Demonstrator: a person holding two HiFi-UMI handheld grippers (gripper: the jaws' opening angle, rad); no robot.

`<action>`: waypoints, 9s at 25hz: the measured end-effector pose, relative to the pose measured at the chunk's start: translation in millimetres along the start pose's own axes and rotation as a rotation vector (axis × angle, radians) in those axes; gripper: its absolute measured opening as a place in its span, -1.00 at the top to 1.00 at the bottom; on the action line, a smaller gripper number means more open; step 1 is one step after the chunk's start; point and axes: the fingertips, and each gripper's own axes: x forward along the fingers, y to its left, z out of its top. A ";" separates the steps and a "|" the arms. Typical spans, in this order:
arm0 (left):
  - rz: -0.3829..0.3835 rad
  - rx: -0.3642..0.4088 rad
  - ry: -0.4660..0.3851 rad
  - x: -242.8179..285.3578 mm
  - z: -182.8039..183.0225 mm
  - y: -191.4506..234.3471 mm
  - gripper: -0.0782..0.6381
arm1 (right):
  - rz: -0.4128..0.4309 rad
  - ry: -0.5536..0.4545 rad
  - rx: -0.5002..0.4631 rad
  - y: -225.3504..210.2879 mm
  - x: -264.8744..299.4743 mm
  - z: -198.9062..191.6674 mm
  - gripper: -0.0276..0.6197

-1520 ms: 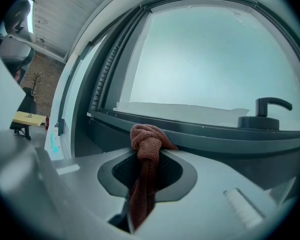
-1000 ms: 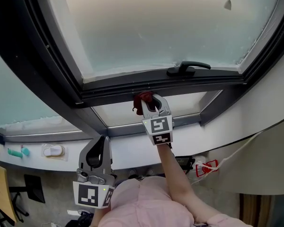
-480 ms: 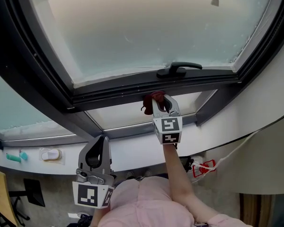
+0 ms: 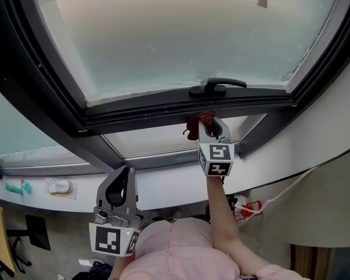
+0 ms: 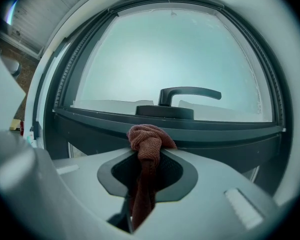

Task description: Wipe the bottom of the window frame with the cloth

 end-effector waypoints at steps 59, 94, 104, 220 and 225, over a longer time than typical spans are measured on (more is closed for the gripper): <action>0.067 -0.048 -0.005 42.1 -10.2 -25.8 0.80 | -0.037 -0.063 -0.143 -103.5 -18.2 96.0 0.70; 0.155 -0.024 -0.003 60.4 -14.5 -69.7 0.80 | -0.051 0.077 -0.214 -175.2 6.8 64.6 0.70; 0.153 -0.017 -0.004 64.8 -12.6 -75.9 0.80 | -0.146 0.111 -0.209 -229.6 -2.3 56.7 0.70; 0.132 -0.017 -0.012 42.8 -14.8 -90.9 0.80 | -0.020 -0.044 -0.171 -204.7 -27.6 41.6 0.70; 0.120 -0.017 -0.011 48.5 -15.2 -95.5 0.80 | -0.057 -0.036 -0.168 -226.5 -31.4 38.9 0.70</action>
